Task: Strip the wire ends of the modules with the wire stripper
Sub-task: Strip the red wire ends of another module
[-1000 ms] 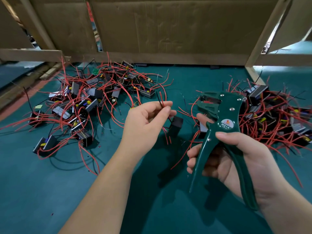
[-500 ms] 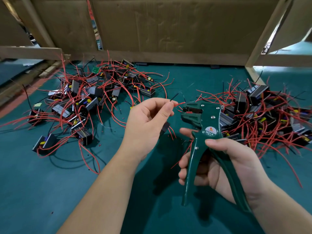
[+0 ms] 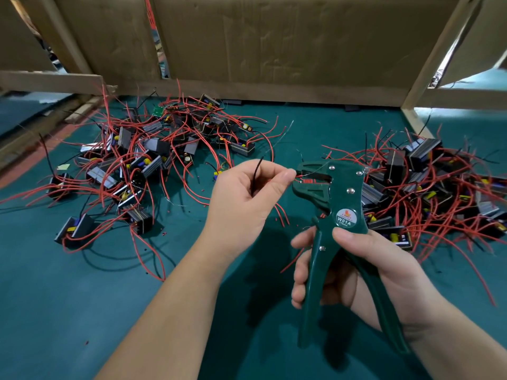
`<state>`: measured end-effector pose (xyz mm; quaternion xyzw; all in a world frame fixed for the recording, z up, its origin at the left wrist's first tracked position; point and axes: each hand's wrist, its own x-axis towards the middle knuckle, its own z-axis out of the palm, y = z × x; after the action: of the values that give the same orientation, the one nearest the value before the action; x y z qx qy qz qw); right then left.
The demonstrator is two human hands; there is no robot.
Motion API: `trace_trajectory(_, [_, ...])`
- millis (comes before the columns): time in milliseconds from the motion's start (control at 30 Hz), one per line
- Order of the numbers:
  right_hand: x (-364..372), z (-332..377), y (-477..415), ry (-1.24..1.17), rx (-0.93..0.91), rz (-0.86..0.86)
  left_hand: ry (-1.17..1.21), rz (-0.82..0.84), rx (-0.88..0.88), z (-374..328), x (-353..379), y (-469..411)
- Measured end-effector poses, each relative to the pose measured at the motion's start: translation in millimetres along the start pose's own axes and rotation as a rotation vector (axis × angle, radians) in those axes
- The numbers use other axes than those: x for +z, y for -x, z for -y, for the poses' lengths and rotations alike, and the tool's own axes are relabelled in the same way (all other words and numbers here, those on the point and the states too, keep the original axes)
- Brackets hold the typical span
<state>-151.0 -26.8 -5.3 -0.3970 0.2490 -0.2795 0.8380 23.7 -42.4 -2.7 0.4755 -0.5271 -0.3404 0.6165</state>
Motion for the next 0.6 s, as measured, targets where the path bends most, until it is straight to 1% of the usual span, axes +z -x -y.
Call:
trace_trajectory(167, [0,-2,-1,0.027,-0.008,-0.016,-0.018,0.007,-0.021,-2,1,0])
trace_trajectory(333, [-3,1,1,0.093,0.023,-0.018,0.034,0.041,-0.079,-4,-5,0])
trace_trajectory(600, [-7,2,3,0.153,0.073,-0.021,-0.058,0.094,-0.069,-2,-13,-2])
